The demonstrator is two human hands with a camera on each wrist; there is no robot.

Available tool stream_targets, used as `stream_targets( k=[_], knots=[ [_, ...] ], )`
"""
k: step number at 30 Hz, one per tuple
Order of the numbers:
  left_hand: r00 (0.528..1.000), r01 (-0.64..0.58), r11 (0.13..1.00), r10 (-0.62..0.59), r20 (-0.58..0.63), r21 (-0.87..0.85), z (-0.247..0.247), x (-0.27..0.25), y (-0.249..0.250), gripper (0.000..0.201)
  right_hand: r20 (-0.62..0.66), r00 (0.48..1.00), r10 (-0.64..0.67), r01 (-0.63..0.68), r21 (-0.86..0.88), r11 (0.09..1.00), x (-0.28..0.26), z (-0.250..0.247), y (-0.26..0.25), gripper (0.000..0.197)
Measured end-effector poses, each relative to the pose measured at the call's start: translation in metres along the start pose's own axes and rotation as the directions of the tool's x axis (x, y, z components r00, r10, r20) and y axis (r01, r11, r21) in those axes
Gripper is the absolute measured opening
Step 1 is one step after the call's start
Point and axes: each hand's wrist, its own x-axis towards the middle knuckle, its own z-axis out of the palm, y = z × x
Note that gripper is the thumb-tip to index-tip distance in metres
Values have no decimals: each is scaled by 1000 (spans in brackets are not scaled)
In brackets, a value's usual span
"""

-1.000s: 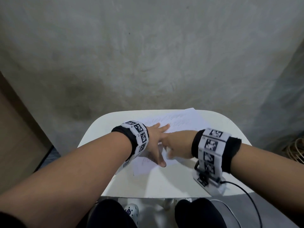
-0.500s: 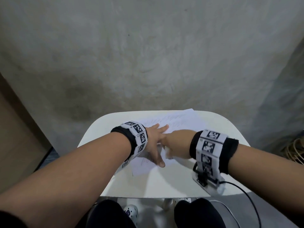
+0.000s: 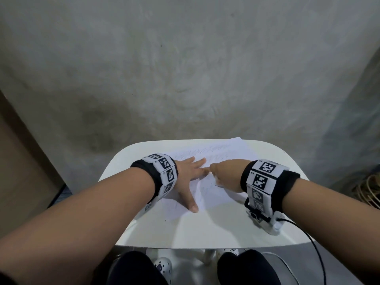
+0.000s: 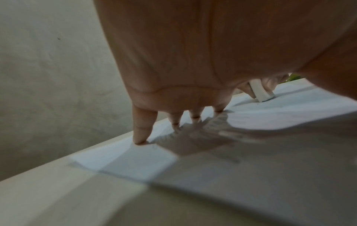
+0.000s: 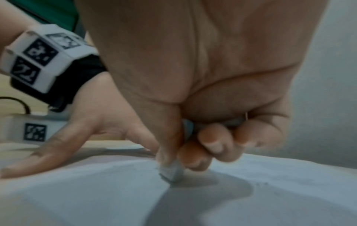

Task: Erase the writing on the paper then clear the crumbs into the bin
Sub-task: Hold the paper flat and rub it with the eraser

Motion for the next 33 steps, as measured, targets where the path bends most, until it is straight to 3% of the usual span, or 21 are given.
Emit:
stream_targets(
  k=[3,7,9,12,17,20,22,23,25,28,33],
  knots=[
    [1000,7,1000,-7,15,-23,3,-6,-7,129,15,1000,20,-20,29,999,-6,-7,0,13],
    [1000,5,999,-6,-15,-48,3,-7,-4,130,113,991,-79,92,-122,988,-18,-9,-33,53],
    [1000,6,998,-6,-7,-57,4,-5,-5,130,68,989,-130,137,-113,984,-14,-11,-30,48],
    [1000,13,999,-13,1,-41,5,-4,-7,130,40,999,-27,31,-113,993,-12,-15,-19,48],
    [999,9,998,-11,-32,-69,5,-7,-4,129,38,984,-176,180,-110,978,-16,-12,-34,46],
    [1000,0,999,-1,-17,-50,4,-7,-5,130,39,996,-84,91,-241,966,-11,-16,-24,46],
    [1000,8,999,-10,-30,-48,5,-7,-4,129,85,986,-143,162,-285,945,-10,-14,-30,44],
    [999,14,999,-16,-43,-45,6,-7,-4,128,134,977,-167,198,-276,940,-14,-13,-37,43],
    [999,8,999,-10,-48,-41,5,-8,-3,128,94,976,-195,210,-184,960,-12,-14,-35,41],
    [1000,-8,999,7,-19,-53,4,-10,-3,130,33,998,-51,55,-133,990,-6,-18,-26,48],
    [998,7,998,-10,-54,-63,4,-10,-1,119,26,982,-186,183,81,980,-17,-15,-37,41]
  ],
)
